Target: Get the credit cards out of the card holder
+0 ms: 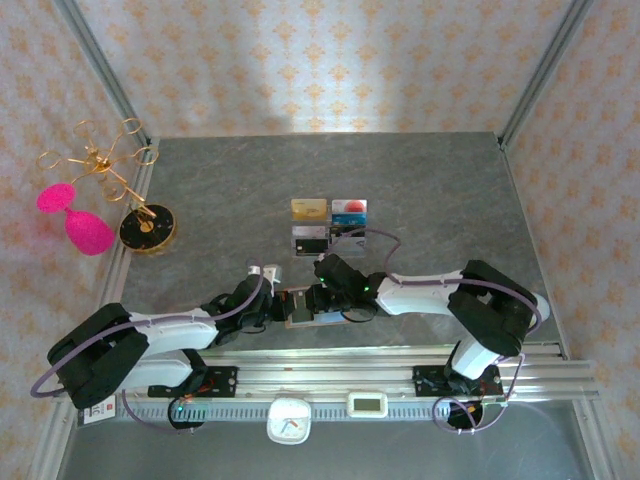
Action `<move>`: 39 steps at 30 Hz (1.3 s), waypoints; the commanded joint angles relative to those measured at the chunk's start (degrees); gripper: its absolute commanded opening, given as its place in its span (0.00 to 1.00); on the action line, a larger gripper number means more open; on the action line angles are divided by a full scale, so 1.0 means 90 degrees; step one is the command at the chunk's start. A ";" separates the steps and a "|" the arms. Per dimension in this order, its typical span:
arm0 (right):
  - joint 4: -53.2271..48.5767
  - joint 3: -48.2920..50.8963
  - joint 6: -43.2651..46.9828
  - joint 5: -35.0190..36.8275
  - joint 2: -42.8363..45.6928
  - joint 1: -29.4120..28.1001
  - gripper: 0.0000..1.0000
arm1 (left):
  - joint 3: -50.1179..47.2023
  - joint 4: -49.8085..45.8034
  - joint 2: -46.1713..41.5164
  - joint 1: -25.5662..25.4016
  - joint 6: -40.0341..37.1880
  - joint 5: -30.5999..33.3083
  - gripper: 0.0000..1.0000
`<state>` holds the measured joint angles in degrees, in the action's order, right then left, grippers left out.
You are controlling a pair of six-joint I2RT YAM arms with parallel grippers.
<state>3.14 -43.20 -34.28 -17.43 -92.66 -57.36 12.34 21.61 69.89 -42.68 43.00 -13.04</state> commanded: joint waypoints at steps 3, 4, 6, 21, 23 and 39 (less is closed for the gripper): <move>0.0176 0.0164 -0.0165 0.0101 -0.0185 0.0062 0.19 | -0.0184 -0.0029 0.0027 -0.0033 -0.0052 0.0067 0.00; 0.0188 0.0185 -0.0185 0.0093 -0.0197 0.0066 0.20 | -0.0207 -0.0013 0.0046 -0.0037 -0.0043 0.0048 0.00; 0.0235 0.0195 -0.0195 0.0018 -0.0255 0.0075 0.20 | -0.0242 0.0008 0.0108 -0.0044 -0.0035 0.0016 0.00; 0.0194 0.0555 -0.0417 0.0358 0.0210 0.0082 0.00 | -0.0286 0.0070 0.0103 -0.0095 -0.0042 0.0022 0.00; 0.0067 0.0658 -0.0481 0.0486 0.0359 0.0075 0.00 | -0.0303 0.0059 0.0007 -0.0075 -0.0047 0.0039 0.00; 0.0403 0.0899 -0.0488 0.0326 0.0317 0.0075 0.03 | 0.0434 0.0027 -0.0019 -0.0355 -0.0244 -0.0075 0.00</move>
<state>7.25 -36.07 -38.54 -15.49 -89.52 -56.69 14.70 21.91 67.05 -45.41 42.26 -13.21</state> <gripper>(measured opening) 0.041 0.044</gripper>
